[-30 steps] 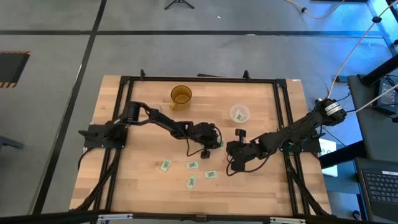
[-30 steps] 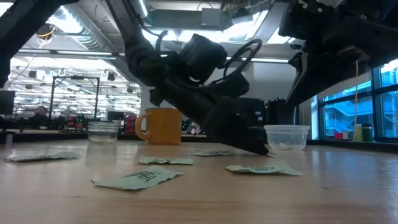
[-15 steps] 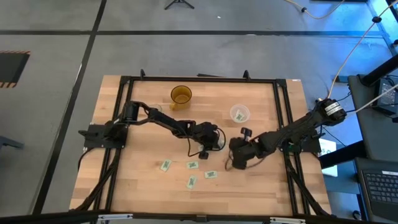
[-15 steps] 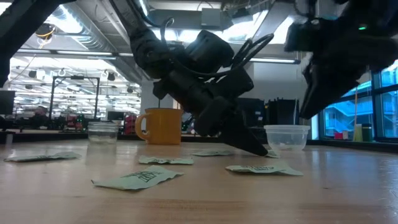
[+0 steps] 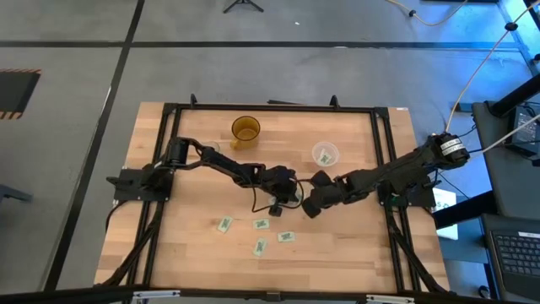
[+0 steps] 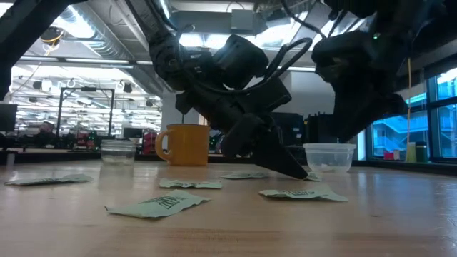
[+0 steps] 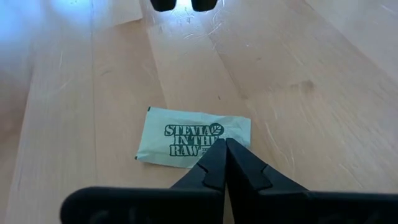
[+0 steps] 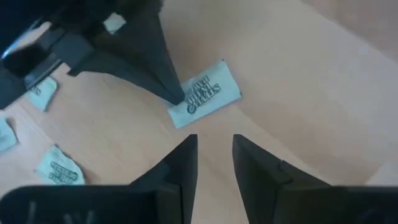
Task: Pick and place Stevia / Truvia into bins
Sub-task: Put the stevia packet into the transparent container
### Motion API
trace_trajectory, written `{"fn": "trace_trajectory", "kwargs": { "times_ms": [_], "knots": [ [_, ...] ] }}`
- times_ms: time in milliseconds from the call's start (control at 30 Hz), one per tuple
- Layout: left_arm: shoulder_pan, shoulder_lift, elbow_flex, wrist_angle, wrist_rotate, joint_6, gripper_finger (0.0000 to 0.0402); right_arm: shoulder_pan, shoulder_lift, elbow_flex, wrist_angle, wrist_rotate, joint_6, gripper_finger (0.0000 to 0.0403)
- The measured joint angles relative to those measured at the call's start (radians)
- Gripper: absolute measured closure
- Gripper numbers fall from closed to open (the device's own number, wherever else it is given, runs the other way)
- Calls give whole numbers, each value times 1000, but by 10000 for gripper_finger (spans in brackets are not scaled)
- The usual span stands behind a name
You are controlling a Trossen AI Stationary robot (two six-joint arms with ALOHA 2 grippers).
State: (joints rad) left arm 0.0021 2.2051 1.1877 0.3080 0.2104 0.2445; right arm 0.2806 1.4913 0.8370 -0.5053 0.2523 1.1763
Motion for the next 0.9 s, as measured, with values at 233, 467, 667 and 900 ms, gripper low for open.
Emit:
{"fn": "trace_trajectory", "kwargs": {
  "times_ms": [233, 467, 667, 900],
  "knots": [
    [-10, 0, 0, 0, -1, 5, 400, -17, -3, -105, 93, -54, 186, 298],
    [-16, 0, -1, 3, 1, 23, 400, -43, -4, -242, 494, -63, 233, 298],
    [-16, 1, -1, 3, 51, 24, 399, -67, -4, -322, 538, -61, 298, 298],
    [-21, 1, -2, 3, 56, 39, 399, -69, -7, -384, 624, -58, 342, 298]
  ]
}}
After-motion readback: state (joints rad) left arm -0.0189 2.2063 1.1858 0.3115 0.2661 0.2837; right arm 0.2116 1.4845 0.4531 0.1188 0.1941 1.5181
